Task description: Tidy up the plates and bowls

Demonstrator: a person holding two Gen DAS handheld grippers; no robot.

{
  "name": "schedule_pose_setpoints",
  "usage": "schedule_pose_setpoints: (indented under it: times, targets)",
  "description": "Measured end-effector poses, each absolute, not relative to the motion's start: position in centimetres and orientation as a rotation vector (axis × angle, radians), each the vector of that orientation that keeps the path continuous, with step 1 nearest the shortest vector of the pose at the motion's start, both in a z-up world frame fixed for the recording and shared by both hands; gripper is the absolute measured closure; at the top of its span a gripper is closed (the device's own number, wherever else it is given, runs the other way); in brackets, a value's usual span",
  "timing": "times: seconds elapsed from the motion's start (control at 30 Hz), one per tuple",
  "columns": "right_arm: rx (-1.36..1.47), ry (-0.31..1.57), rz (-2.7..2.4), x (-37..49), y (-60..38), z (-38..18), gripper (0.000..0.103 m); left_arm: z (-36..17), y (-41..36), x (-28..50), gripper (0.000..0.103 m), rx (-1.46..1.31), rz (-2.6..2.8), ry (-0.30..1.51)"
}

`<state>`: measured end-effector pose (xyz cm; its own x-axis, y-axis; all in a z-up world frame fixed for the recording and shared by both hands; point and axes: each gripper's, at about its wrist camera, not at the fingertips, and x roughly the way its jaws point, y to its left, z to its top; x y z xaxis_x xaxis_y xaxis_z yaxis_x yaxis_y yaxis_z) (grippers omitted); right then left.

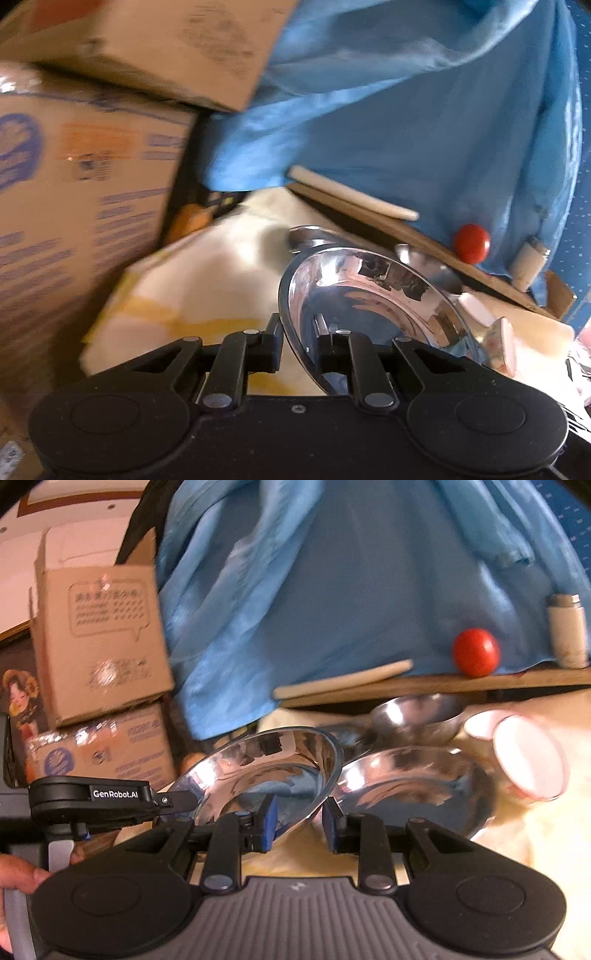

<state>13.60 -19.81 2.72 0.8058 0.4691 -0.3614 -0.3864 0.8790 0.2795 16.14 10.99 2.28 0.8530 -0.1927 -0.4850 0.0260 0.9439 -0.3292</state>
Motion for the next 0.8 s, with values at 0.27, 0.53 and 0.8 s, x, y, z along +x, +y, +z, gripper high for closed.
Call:
schedule_pose_setpoints:
  times: [0.27,0.53,0.8]
  targets:
    - [0.232,0.416,0.343,14.7,-24.0,2.5,0.073,1.7,5.9,18.6,0.087,-0.312,-0.200,0.544]
    - [0.241,0.406,0.287,15.2,-26.5,2.1,0.073,1.3,2.9,19.9,0.087,-0.281,-0.235,0.557]
    - [0.253,0.429,0.271,15.7,-27.3,1.3,0.073,1.1,1.5,20.7,0.087,-0.248,-0.228,0.572]
